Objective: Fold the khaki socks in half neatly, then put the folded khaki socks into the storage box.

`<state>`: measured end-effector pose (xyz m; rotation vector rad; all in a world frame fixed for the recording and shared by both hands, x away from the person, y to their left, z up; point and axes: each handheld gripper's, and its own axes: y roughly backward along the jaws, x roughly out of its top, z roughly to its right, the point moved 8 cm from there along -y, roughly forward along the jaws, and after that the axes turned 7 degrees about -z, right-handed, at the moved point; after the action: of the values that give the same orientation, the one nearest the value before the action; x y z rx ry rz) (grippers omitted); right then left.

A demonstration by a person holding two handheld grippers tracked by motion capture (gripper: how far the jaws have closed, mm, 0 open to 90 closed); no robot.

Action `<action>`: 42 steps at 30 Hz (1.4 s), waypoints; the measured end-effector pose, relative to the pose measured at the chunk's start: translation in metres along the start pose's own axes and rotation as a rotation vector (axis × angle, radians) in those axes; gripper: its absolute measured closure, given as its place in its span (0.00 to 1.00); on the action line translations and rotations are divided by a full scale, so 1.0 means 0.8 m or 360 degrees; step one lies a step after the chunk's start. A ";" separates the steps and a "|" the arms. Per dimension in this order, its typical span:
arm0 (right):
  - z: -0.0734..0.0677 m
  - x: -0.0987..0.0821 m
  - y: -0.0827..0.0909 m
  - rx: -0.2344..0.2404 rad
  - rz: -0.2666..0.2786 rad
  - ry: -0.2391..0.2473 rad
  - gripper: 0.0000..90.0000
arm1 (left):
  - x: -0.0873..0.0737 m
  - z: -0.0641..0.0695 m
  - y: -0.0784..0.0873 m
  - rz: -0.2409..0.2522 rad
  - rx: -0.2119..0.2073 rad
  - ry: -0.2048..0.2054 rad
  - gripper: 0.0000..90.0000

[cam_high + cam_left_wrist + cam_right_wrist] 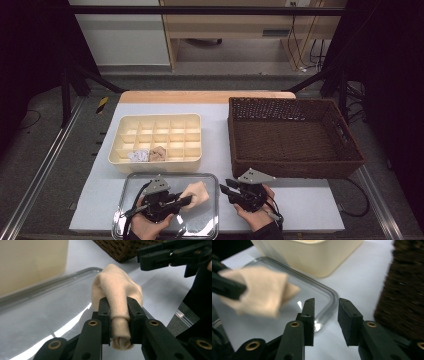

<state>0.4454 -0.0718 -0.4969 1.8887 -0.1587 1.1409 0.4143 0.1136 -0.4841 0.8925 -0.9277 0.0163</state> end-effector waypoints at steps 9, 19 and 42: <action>0.024 -0.014 0.014 -0.0095 -0.0021 0.0002 0.68 | 0.013 -0.014 0.021 0.0044 0.0040 0.0004 0.83; 0.052 -0.032 0.037 -0.0187 -0.0028 -0.0063 0.64 | 0.039 -0.032 0.049 0.0107 0.0116 -0.0005 0.83; 0.067 -0.041 0.050 -0.0213 -0.0025 -0.0111 0.63 | 0.125 -0.069 0.071 0.0200 0.0283 -0.0047 0.83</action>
<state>0.4412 -0.1453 -0.5063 1.8087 -0.2524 1.0291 0.4934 0.1537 -0.3924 0.9991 -1.0205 0.1966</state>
